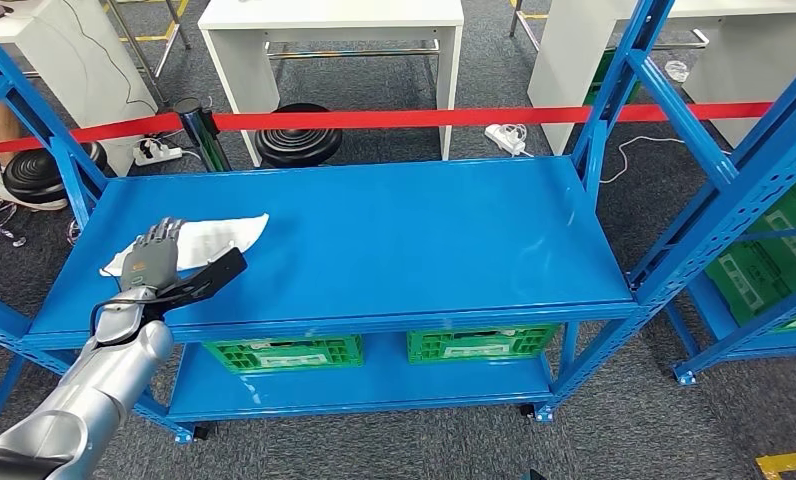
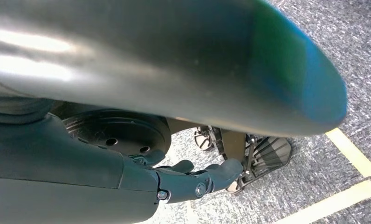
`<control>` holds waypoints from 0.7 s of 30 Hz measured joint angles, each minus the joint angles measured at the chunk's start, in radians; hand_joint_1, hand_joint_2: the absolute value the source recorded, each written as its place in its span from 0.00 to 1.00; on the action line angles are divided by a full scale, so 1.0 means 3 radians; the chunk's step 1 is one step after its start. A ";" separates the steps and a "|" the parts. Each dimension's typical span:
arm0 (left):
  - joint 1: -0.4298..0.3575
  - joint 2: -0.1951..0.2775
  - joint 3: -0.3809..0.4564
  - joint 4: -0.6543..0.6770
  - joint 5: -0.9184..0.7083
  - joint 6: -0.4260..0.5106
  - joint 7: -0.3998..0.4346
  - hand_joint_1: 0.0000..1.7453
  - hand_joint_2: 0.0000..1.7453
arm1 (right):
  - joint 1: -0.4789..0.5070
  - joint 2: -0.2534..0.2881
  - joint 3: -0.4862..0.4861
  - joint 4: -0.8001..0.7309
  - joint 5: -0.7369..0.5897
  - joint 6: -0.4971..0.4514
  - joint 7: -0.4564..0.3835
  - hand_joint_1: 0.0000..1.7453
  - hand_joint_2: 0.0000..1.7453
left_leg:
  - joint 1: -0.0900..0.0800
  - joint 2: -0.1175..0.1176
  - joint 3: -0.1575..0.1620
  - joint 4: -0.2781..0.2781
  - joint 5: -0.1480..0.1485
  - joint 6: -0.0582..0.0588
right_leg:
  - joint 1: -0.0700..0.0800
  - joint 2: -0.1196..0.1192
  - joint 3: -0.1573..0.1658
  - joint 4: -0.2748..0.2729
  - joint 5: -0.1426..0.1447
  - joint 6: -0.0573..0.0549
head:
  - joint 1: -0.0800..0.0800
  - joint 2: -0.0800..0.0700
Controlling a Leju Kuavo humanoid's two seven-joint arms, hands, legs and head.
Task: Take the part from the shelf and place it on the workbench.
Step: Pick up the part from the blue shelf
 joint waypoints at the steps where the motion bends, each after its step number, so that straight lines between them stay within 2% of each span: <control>1: 0.0000 0.0004 0.0000 0.0004 -0.0005 -0.0006 0.0003 1.00 1.00 | 0.0000 0.0000 0.0000 0.0000 0.0002 0.0000 0.0000 0.00 0.00 | 0.0000 0.0000 0.0000 0.0000 0.0000 0.0000 | 0.0000 0.0000 0.0000 0.0000 0.0000 0.0000 | 0.0000 0.0000; 11: -0.0001 0.0029 0.0000 0.0025 -0.0042 -0.0014 0.0003 1.00 1.00 | 0.0000 -0.0001 0.0000 0.0000 0.0013 0.0000 -0.0034 0.00 0.00 | 0.0000 0.0000 0.0000 0.0000 0.0000 0.0000 | 0.0000 0.0000 0.0000 0.0000 0.0000 0.0000 | 0.0000 0.0000; 21: -0.0006 0.0075 0.0000 0.0025 -0.0181 0.0126 0.0015 1.00 1.00 | -0.0002 -0.0021 0.0000 0.0000 0.0026 0.0009 -0.0154 0.00 0.00 | 0.0000 0.0000 0.0004 0.0000 0.0000 0.0000 | 0.0000 0.0000 0.0005 0.0000 0.0000 0.0000 | 0.0000 0.0000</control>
